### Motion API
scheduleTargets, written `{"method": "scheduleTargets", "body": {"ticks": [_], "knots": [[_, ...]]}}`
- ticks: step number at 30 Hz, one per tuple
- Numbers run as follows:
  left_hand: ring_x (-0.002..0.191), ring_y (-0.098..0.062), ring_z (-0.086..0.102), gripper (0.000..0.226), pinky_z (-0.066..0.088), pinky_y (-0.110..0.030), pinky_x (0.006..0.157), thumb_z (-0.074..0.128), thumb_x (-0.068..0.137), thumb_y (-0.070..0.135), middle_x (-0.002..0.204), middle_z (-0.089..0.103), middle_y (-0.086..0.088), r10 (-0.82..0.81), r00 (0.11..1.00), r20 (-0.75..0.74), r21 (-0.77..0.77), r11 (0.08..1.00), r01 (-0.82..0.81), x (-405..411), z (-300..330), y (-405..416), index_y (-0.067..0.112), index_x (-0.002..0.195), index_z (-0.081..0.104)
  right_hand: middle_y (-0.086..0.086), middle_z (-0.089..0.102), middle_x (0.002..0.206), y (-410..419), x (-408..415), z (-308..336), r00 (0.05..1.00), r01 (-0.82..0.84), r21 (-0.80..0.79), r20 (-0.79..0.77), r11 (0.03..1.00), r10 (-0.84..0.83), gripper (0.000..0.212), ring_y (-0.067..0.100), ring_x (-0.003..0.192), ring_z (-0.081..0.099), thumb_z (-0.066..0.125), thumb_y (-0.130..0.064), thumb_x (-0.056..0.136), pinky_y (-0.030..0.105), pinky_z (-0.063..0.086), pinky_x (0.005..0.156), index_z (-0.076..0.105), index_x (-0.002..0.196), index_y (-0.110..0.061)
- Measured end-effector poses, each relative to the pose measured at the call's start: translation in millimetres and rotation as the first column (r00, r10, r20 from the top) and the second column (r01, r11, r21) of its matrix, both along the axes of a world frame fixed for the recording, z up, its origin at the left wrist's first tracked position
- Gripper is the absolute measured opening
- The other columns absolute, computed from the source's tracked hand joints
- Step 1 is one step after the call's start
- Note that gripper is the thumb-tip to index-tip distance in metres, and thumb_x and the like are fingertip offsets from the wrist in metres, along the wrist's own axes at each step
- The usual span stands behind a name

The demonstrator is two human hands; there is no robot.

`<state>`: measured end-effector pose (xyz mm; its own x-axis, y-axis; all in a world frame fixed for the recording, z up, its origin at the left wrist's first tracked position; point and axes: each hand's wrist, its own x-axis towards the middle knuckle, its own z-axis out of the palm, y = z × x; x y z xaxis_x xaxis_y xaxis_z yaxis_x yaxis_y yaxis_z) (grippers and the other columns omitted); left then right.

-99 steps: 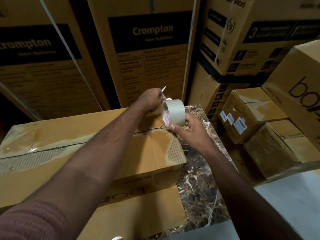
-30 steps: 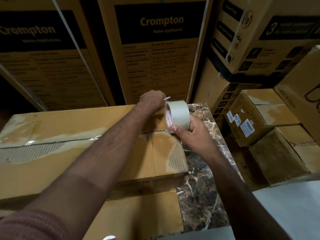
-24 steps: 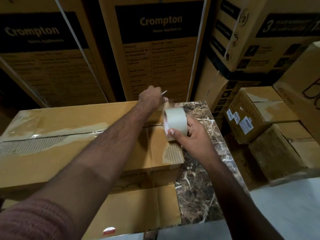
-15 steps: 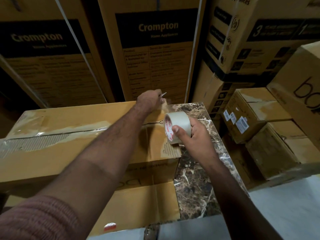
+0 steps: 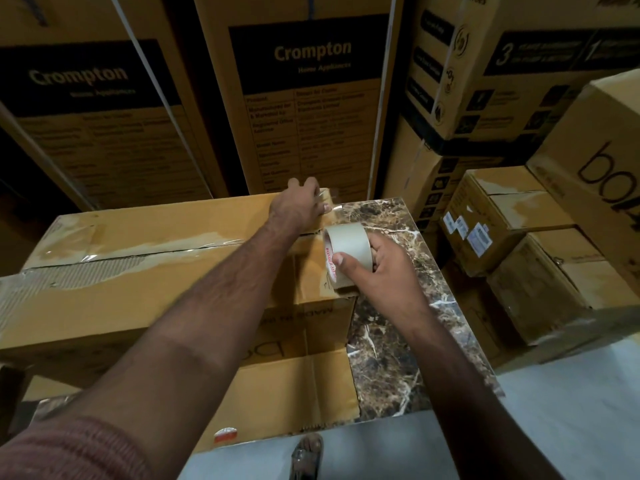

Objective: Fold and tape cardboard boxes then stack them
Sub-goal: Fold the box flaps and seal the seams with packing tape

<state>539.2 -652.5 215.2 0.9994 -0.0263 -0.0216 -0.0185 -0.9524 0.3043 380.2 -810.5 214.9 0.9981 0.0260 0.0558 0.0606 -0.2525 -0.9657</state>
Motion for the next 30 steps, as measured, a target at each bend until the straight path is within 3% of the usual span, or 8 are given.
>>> {"method": "scheduleTargets", "body": {"ticks": [5, 8, 11, 15, 22, 26, 28, 30], "knots": [[0.102, -0.026, 0.057, 0.034, 0.040, -0.035, 0.075, 0.052, 0.100, 0.040, 0.120, 0.061, -0.010, -0.136, 0.990, 0.027, 0.015, 0.991, 0.136, -5, -2, 3, 0.023, 0.130, 0.051, 0.000, 0.072, 0.099, 3, -5, -1, 0.999, 0.046, -0.030, 0.022, 0.998, -0.045, 0.037, 0.013, 0.083, 0.073, 0.074, -0.041, 0.089, 0.044, 0.064, 0.065, 0.061, 0.117, -0.021], [0.113, -0.027, 0.056, 0.050, 0.046, -0.036, 0.087, 0.065, 0.093, 0.045, 0.132, 0.058, -0.008, -0.187, 0.971, -0.152, -0.068, 0.982, 0.178, -8, 9, 6, 0.025, 0.137, 0.053, -0.003, 0.072, 0.100, 1, -13, -9, 1.000, 0.025, -0.026, -0.012, 0.999, -0.025, 0.038, 0.012, 0.089, 0.072, 0.068, -0.051, 0.090, 0.047, 0.063, 0.073, 0.062, 0.116, -0.025], [0.127, -0.037, 0.048, 0.059, 0.045, -0.043, 0.100, 0.065, 0.094, 0.041, 0.145, 0.040, -0.012, -0.166, 0.949, -0.269, 0.077, 0.978, 0.194, -18, 11, -2, 0.032, 0.148, 0.041, -0.008, 0.070, 0.105, -2, -20, -17, 1.000, -0.001, -0.070, -0.015, 0.998, 0.000, 0.033, 0.009, 0.097, 0.068, 0.071, -0.047, 0.090, 0.045, 0.061, 0.082, 0.058, 0.115, -0.031], [0.117, -0.040, 0.051, 0.049, 0.049, -0.045, 0.092, 0.056, 0.099, 0.036, 0.137, 0.037, -0.014, -0.063, 0.981, -0.186, 0.166, 0.982, 0.095, -37, 4, -13, 0.034, 0.145, 0.040, -0.005, 0.070, 0.105, -4, -25, -9, 0.999, 0.038, -0.052, 0.005, 0.998, -0.038, 0.037, 0.010, 0.093, 0.070, 0.075, -0.037, 0.089, 0.043, 0.063, 0.076, 0.060, 0.120, -0.024], [0.110, -0.029, 0.057, 0.052, 0.046, -0.039, 0.080, 0.059, 0.094, 0.054, 0.129, 0.050, -0.010, -0.054, 0.998, 0.043, 0.027, 0.998, 0.053, -52, -2, -14, 0.023, 0.135, 0.049, 0.004, 0.072, 0.091, -11, -67, -6, 0.996, 0.080, 0.037, -0.031, 0.996, -0.079, 0.020, 0.020, 0.080, 0.073, 0.072, -0.037, 0.092, 0.037, 0.062, 0.062, 0.064, 0.102, -0.022], [0.120, -0.028, 0.052, 0.064, 0.047, -0.041, 0.098, 0.067, 0.087, 0.057, 0.138, 0.052, -0.011, -0.157, 0.973, -0.166, -0.099, 0.985, 0.142, -54, 11, 3, 0.024, 0.140, 0.052, 0.003, 0.074, 0.091, -13, -75, -6, 0.996, 0.060, 0.041, -0.061, 0.997, -0.058, 0.019, 0.014, 0.078, 0.074, 0.067, -0.036, 0.095, 0.040, 0.063, 0.066, 0.062, 0.105, -0.020], [0.132, -0.035, 0.042, 0.080, 0.042, -0.047, 0.107, 0.066, 0.083, 0.064, 0.149, 0.035, -0.011, -0.165, 0.945, -0.284, -0.051, 0.986, 0.157, -65, 17, 1, 0.032, 0.151, 0.039, 0.003, 0.074, 0.092, -13, -79, -4, 0.996, 0.063, 0.060, -0.060, 0.996, -0.059, 0.019, 0.011, 0.076, 0.074, 0.064, -0.033, 0.097, 0.038, 0.063, 0.066, 0.062, 0.108, -0.017], [0.130, -0.039, 0.043, 0.081, 0.042, -0.049, 0.106, 0.063, 0.084, 0.068, 0.145, 0.029, -0.015, -0.153, 0.961, -0.230, 0.039, 0.985, 0.166, -78, 12, -5, 0.034, 0.152, 0.035, 0.004, 0.073, 0.093, -12, -83, -5, 0.995, 0.088, 0.078, -0.043, 0.993, -0.085, 0.020, 0.008, 0.072, 0.073, 0.063, -0.029, 0.099, 0.031, 0.061, 0.061, 0.063, 0.111, -0.013]]}}
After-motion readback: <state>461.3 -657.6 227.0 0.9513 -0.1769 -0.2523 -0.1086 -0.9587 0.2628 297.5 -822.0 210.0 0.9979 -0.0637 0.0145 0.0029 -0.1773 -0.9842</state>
